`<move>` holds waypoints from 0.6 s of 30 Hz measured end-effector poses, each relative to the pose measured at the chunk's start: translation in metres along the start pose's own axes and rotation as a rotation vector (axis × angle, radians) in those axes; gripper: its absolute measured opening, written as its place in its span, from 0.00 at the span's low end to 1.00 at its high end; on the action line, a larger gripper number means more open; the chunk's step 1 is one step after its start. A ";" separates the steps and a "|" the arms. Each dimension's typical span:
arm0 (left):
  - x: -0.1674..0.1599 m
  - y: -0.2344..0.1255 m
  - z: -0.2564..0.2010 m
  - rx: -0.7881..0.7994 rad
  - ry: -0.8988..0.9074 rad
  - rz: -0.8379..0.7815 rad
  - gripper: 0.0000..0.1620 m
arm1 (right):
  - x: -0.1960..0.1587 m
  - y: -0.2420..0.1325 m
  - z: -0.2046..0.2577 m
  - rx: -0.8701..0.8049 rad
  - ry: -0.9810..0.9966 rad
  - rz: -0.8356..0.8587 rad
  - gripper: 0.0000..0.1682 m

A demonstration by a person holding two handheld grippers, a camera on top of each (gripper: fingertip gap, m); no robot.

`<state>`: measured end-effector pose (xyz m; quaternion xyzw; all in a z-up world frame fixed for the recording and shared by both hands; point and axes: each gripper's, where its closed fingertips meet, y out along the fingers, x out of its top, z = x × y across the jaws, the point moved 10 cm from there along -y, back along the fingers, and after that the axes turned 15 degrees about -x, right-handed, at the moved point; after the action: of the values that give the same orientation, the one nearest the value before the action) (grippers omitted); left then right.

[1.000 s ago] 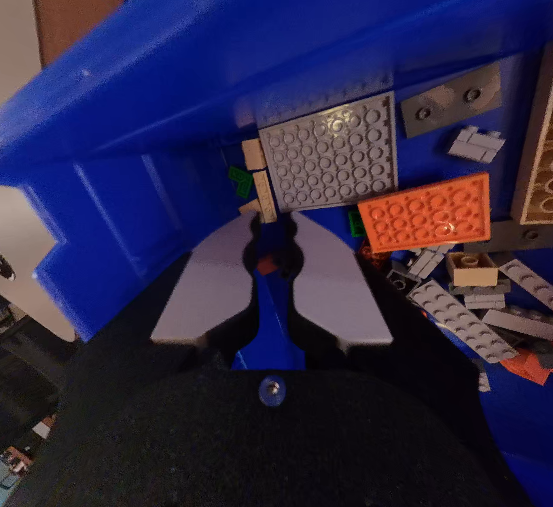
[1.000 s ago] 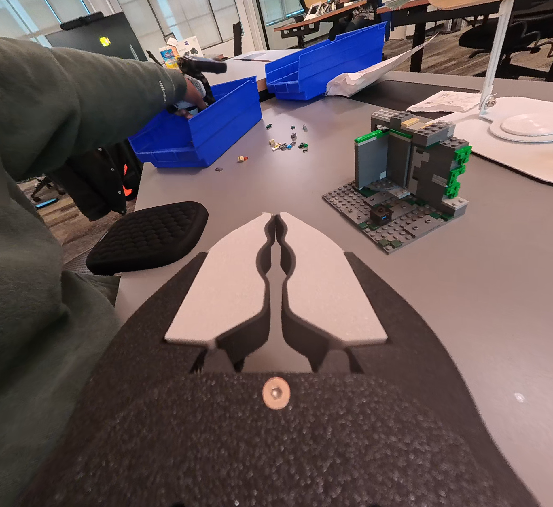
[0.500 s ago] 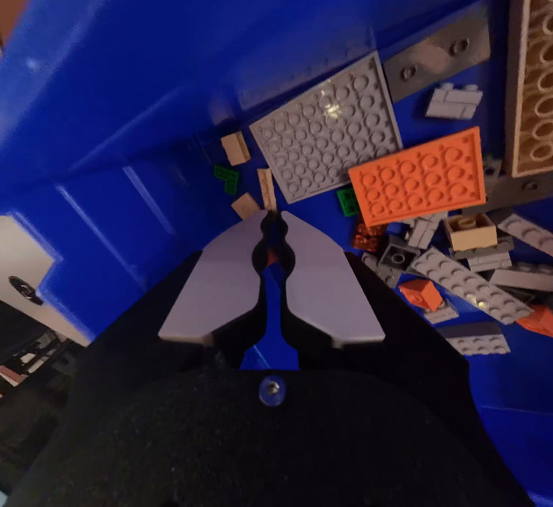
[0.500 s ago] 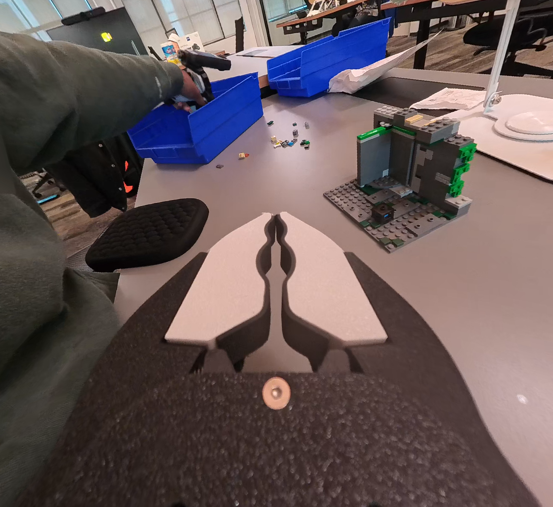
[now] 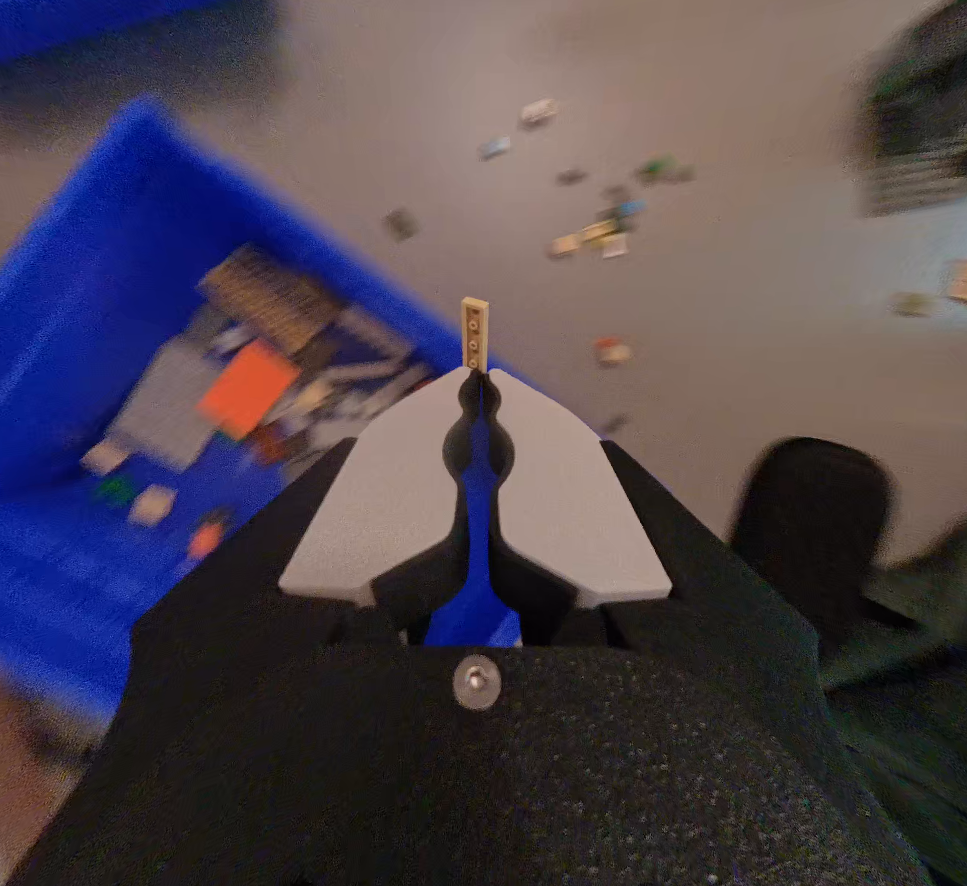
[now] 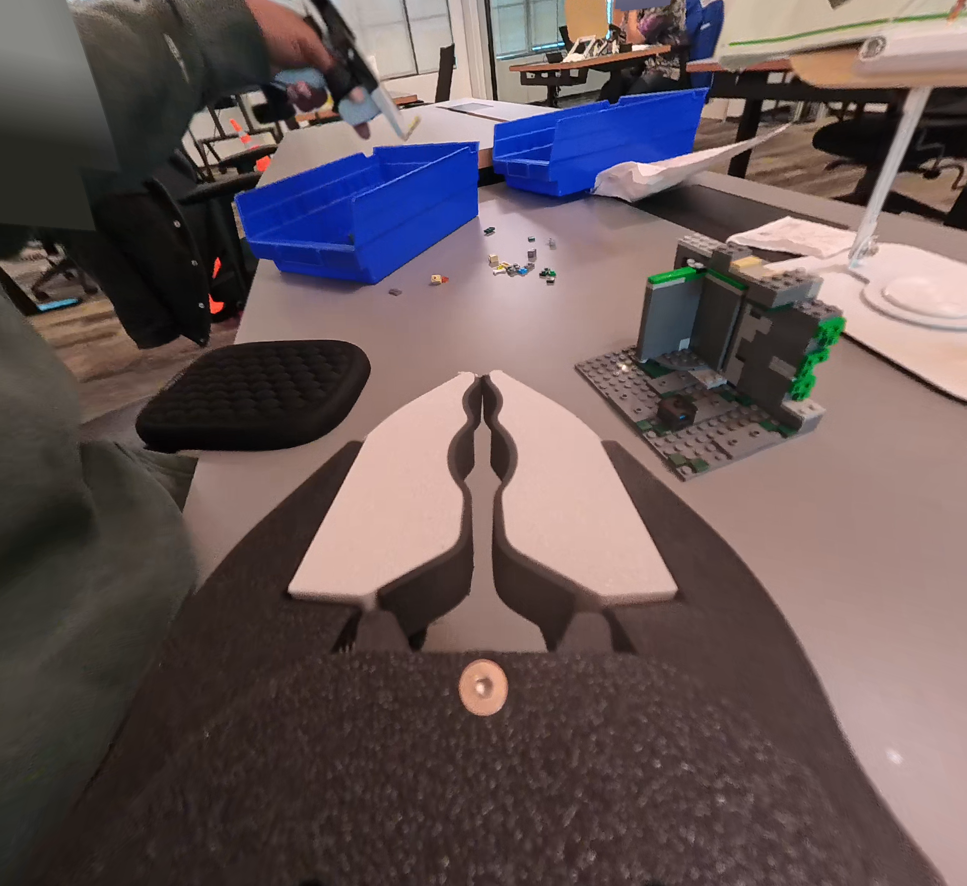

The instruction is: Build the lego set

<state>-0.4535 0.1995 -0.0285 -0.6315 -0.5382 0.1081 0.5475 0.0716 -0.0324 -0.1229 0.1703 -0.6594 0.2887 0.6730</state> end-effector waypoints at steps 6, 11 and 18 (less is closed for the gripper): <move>0.018 0.047 -0.119 -0.584 0.292 -0.192 0.00 | 0.009 0.006 0.012 0.000 -0.120 -0.006 0.01; 0.013 0.102 -0.204 -0.865 0.491 -0.272 0.00 | 0.031 0.012 0.027 -0.002 -0.056 -0.039 0.06; -0.006 0.173 -0.273 -1.096 0.630 -0.349 0.00 | 0.054 0.021 0.037 -0.013 0.136 -0.076 0.14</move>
<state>-0.1610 0.0686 -0.0682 -0.7239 -0.4239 -0.4623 0.2873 0.0277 -0.0297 -0.0701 0.1708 -0.6070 0.2693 0.7280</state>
